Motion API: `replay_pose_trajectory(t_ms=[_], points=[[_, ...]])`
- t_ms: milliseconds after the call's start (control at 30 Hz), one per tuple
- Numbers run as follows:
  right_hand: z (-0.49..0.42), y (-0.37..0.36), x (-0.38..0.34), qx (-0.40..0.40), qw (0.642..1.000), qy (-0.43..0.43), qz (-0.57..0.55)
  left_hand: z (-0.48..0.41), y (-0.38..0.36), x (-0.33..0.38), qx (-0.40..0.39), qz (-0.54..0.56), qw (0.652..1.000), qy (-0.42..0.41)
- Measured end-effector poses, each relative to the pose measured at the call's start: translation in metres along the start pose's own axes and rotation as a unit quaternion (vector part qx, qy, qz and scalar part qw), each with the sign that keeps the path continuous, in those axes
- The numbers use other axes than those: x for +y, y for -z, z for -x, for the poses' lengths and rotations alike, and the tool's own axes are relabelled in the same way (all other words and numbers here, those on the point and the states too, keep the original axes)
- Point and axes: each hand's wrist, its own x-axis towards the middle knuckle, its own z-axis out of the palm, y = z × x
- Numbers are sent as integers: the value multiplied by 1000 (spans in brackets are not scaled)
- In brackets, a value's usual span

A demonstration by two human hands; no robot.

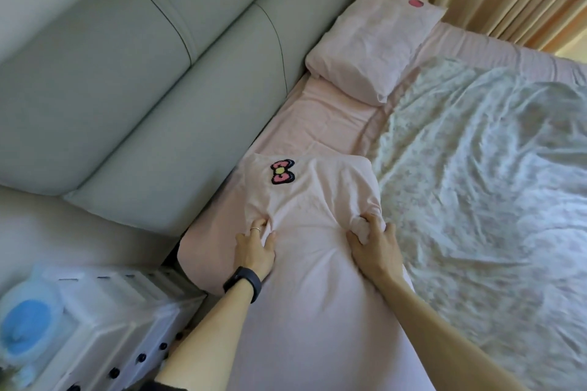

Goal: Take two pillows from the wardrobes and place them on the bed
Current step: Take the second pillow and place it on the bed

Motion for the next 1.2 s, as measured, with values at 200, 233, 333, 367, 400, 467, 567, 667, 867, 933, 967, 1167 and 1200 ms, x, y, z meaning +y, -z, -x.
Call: replay_pose_trajectory(t_ms=[200, 233, 333, 367, 400, 467, 567, 667, 867, 933, 967, 1167, 1200], points=[[-63, -4, -41, 69, 995, -63, -19, -113, 14, 47, -66, 13, 995, -75], [-74, -6, -49, 83, 994, -73, -18, -134, 16, 57, -76, 11, 993, -87], [-113, -16, -75, 122, 987, -100, -24, -199, 25, 89, -86, 7, 986, -145], [-127, -19, -85, 132, 985, -106, -31, -219, 30, 101, -83, 2, 983, -162], [-142, -22, -93, 140, 983, -111, -40, -239, 36, 113, -79, -12, 982, -172], [-171, -30, -109, 152, 980, -115, -59, -277, 44, 130, -71, -38, 980, -184], [-211, -51, -130, 175, 974, -116, -79, -332, 51, 138, -51, -64, 975, -205], [-248, -83, -132, 129, 975, -179, -33, -379, 48, 121, -23, -164, 971, -171], [-254, -147, -102, -4, 961, -260, 94, -403, 9, 56, -90, -243, 956, -140], [-258, -160, -98, 14, 974, -200, 110, -390, -4, 47, -49, -236, 955, -171], [-263, -164, -100, 20, 978, -170, 116, -387, -11, 41, -39, -232, 956, -174], [-291, -196, -85, 51, 965, -242, -88, -397, -36, 18, -34, -208, 974, -84], [-288, -198, -82, 43, 963, -247, -100, -400, -34, 16, -23, -219, 972, -81]])
